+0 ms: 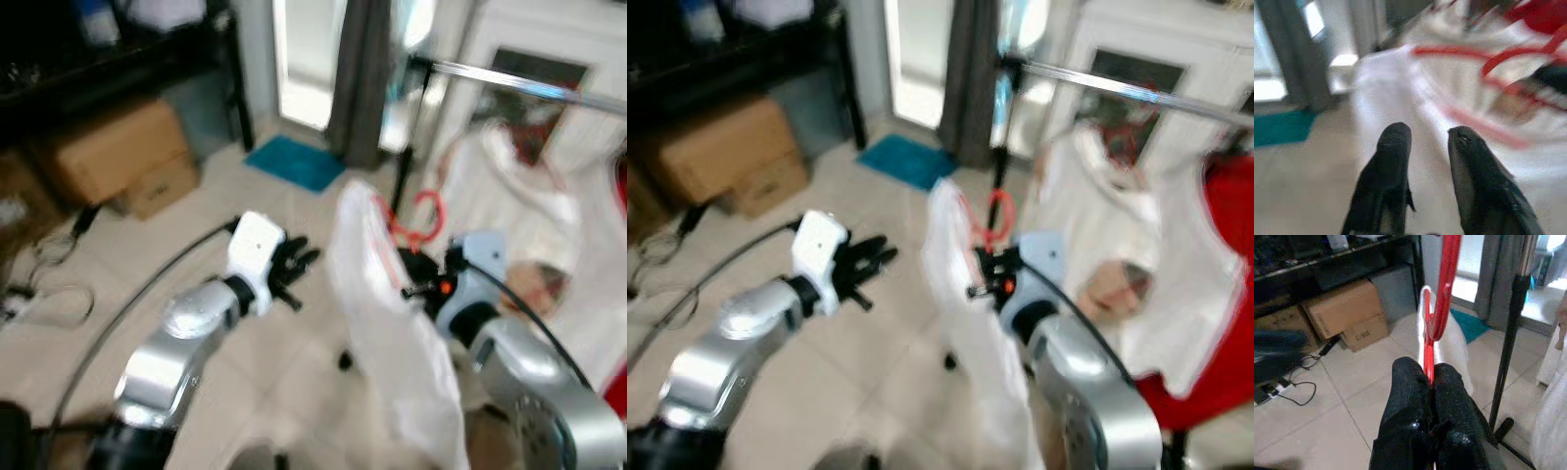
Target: Hang hanger
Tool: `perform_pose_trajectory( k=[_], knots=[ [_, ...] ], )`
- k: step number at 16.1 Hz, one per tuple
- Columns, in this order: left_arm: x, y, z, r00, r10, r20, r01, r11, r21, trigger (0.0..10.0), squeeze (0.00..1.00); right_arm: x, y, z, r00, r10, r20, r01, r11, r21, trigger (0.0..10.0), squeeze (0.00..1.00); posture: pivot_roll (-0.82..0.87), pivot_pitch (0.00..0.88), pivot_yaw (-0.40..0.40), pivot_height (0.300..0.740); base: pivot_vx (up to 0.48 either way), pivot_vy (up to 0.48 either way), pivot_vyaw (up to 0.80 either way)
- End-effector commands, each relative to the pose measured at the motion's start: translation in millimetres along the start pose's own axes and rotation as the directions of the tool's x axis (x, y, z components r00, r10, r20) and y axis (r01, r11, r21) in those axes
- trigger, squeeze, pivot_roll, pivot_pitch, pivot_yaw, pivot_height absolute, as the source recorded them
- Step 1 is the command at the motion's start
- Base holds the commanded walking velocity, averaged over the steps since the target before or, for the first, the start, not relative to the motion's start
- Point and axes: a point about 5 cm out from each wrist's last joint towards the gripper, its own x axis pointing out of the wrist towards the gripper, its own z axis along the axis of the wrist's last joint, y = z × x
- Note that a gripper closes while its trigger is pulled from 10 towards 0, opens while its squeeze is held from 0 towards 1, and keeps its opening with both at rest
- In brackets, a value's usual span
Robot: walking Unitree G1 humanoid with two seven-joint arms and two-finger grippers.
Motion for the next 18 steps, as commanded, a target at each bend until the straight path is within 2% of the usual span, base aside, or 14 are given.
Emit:
perform_pose_trajectory(
  k=[1,2,4,5,6,9,10,12,13,14,15,16,18],
  knots=[
    [1.0,4.1,1,1.0,0.004,-0.006,-0.004,1.0,0.016,10.0,1.0,0.0,9.5,14,0.995,0.067,0.069,-0.066,0.998,-0.008,0.0,0.0,-0.03,0.023,-0.003,0.74,0.0,0.0,0.0],
    [8.1,6.3,0,1.0,0.026,-0.015,-0.025,0.999,0.045,10.0,1.0,0.7,14.7,18,0.989,0.117,0.087,-0.117,0.993,-0.002,0.0,0.0,-0.03,0.019,-0.005,0.74,0.0,0.0,0.0],
    [17.2,10.1,-1,0.997,0.069,-0.043,-0.067,0.996,0.051,10.0,1.0,1.2,18.9,21,0.982,0.157,0.102,-0.158,0.987,-0.003,0.0,0.0,-0.04,0.011,-0.005,0.74,0.0,0.0,0.0],
    [26.8,13.4,-1,0.993,0.106,-0.056,-0.105,0.994,0.025,10.0,0.0,0.7,22.5,24,0.974,0.196,0.117,-0.197,0.98,-0.006,0.0,0.0,-0.04,0.009,-0.006,0.74,0.0,0.0,0.0],
    [28.9,13.4,0,0.993,0.107,-0.054,-0.106,0.994,0.018,10.0,0.0,0.5,23.3,25,0.971,0.205,0.12,-0.206,0.979,-0.007,0.0,0.0,-0.04,0.008,-0.006,0.74,0.0,0.0,0.0],
    [36.8,13.6,-1,0.993,0.117,-0.033,-0.12,0.99,-0.073,10.0,0.0,-0.5,25.8,29,0.962,0.238,0.134,-0.239,0.971,-0.013,0.0,0.0,-0.05,0.005,-0.01,0.74,0.0,0.0,0.0],
    [36.8,13.6,-1,0.993,0.117,-0.033,-0.12,0.99,-0.073,10.0,0.0,-0.5,25.8,29,0.962,0.238,0.134,-0.239,0.971,-0.013,0.0,0.0,-0.05,0.005,-0.01,0.74,0.0,0.0,0.0],
    [38.4,13.5,-9,0.989,0.127,-0.078,-0.134,0.986,-0.098,10.0,0.0,-1.2,26.5,31,0.958,0.253,0.137,-0.253,0.967,-0.016,0.0,0.0,-0.06,0.006,-0.014,0.74,0.0,0.0,0.0],
    [39.0,13.2,-14,0.985,0.13,-0.113,-0.141,0.986,-0.088,6.9,0.0,-1.6,26.7,32,0.955,0.26,0.139,-0.26,0.965,-0.017,0.0,0.0,-0.06,0.006,-0.015,0.74,0.0,0.0,0.0],
    [39.0,13.2,-14,0.985,0.13,-0.113,-0.141,0.986,-0.088,6.9,0.0,-1.6,26.7,32,0.955,0.26,0.139,-0.26,0.965,-0.017,0.0,0.0,-0.06,0.006,-0.015,0.74,0.0,0.0,0.0],
    [39.4,13.3,-16,0.983,0.134,-0.124,-0.145,0.986,-0.081,4.7,0.0,-1.7,26.8,32,0.955,0.262,0.14,-0.262,0.965,-0.018,0.0,0.0,-0.06,0.007,-0.017,0.74,0.0,0.0,0.0],
    [40.6,13.7,-17,0.983,0.133,-0.127,-0.145,0.985,-0.089,0.0,0.0,-1.7,27.2,33,0.954,0.265,0.143,-0.266,0.964,-0.018,0.0,0.0,-0.06,0.007,-0.017,0.74,0.0,0.0,0.0],
    [44.2,15.0,-21,0.984,0.128,-0.124,-0.144,0.98,-0.136,0.0,0.0,-2.0,28.4,34,0.95,0.274,0.148,-0.274,0.962,-0.018,0.0,0.0,-0.06,0.007,-0.018,0.74,0.0,0.0,0.0]
  ],
)
